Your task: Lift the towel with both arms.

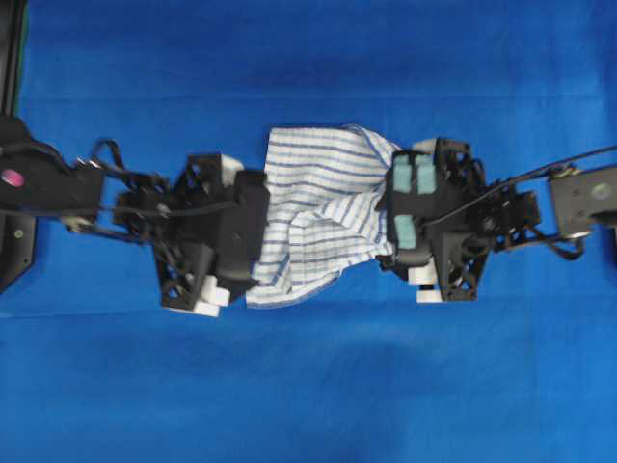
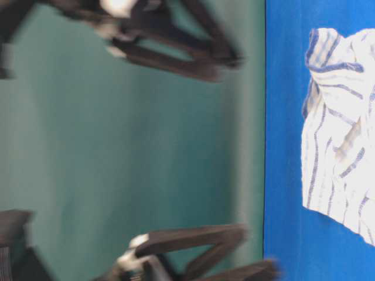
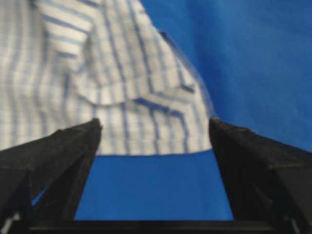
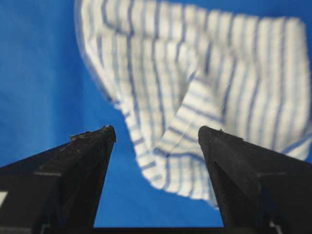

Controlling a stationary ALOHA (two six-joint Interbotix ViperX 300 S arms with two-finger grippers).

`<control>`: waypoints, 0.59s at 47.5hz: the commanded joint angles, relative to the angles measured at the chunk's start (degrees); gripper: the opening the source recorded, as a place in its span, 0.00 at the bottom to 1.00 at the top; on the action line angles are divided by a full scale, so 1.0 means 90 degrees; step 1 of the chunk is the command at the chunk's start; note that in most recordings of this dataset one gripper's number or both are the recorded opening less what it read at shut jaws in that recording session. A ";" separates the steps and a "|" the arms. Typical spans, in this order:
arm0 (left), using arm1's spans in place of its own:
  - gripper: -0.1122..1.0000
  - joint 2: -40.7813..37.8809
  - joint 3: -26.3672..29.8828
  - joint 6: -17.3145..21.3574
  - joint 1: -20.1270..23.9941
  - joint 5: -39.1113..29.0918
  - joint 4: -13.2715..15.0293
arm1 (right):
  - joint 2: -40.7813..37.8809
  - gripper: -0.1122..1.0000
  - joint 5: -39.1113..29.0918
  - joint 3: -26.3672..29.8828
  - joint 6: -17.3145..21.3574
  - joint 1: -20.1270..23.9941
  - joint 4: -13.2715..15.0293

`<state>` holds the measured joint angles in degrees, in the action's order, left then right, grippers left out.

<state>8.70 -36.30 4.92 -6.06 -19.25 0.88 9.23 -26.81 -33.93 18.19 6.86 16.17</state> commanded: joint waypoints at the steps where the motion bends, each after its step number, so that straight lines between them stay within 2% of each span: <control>1: 0.88 -0.0322 -0.0010 -0.0010 -0.0039 0.0342 0.0020 | -0.0234 0.72 0.0352 -0.0049 0.0049 0.0020 -0.0020; 12: 0.90 -0.1299 0.0010 -0.0029 -0.0137 0.0664 0.0020 | -0.1074 0.72 0.1064 -0.0215 0.0117 0.0020 -0.0029; 28: 0.90 -0.1865 -0.0166 -0.0029 -0.0205 0.1455 0.0029 | -0.1797 0.72 0.1563 -0.0254 0.0127 0.0020 -0.0029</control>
<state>-8.26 -37.88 4.57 -7.73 -7.21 0.97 -7.12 -13.71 -36.74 19.25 6.86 15.91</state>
